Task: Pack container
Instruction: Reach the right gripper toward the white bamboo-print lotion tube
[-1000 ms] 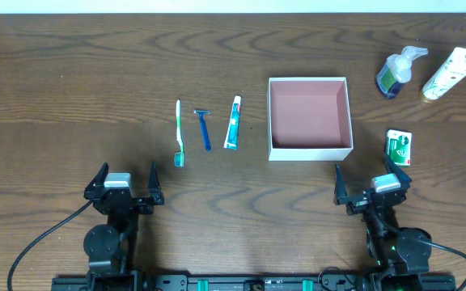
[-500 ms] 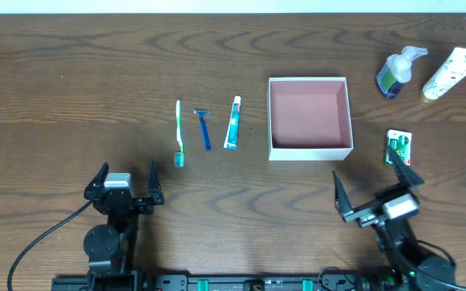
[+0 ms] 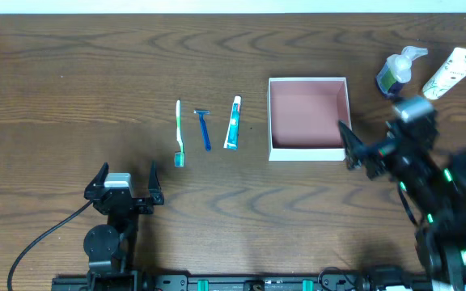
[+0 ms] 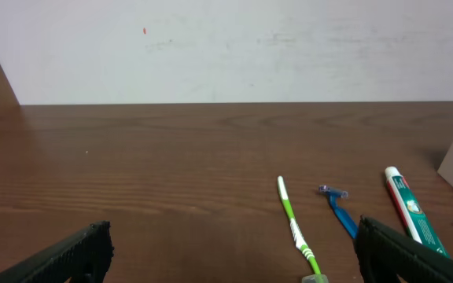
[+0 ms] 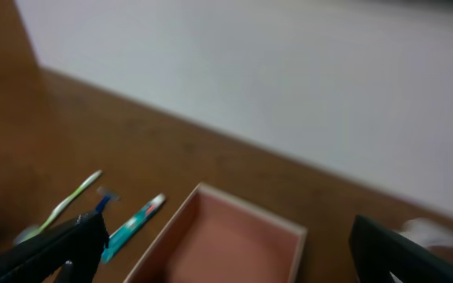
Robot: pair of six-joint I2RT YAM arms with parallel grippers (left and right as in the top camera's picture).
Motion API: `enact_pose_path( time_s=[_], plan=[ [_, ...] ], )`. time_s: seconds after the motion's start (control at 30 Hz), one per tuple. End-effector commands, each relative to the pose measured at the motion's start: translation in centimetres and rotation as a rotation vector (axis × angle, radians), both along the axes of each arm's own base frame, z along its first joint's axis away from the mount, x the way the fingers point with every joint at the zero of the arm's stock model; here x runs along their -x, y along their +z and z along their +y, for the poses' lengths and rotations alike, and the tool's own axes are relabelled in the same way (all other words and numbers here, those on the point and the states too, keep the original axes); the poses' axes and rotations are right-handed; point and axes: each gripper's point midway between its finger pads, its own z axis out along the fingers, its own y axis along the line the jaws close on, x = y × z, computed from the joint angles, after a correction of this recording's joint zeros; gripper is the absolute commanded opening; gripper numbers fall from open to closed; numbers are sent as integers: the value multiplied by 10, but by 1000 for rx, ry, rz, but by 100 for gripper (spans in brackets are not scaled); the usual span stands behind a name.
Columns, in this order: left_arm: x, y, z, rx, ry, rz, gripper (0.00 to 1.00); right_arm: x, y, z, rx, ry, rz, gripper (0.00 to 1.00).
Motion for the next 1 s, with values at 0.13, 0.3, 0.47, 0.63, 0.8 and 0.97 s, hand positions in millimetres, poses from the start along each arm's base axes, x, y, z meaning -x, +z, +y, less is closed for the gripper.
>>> enact_pose_path(
  time_s=[0.13, 0.3, 0.47, 0.63, 0.8, 0.97],
  plan=[
    [1, -15, -2, -7, -14, 43, 98, -59, -11, -19, -346, -231, 175, 99],
    [1, -15, -2, -8, -14, 42, 98, -81, 3, -124, -540, -759, 194, 99],
    [1, -15, -2, -8, -14, 42, 98, -85, 24, -177, -558, -901, 312, 99],
    [1, -15, -2, -8, -14, 43, 98, -91, 31, -138, -645, -652, 461, 99],
    [1, -15, -2, -7, -14, 43, 98, -94, 21, -169, -818, -886, 450, 99],
    [1, -15, -2, -8, -14, 42, 98, -99, 11, -211, -1160, -1103, 442, 99]
  ],
)
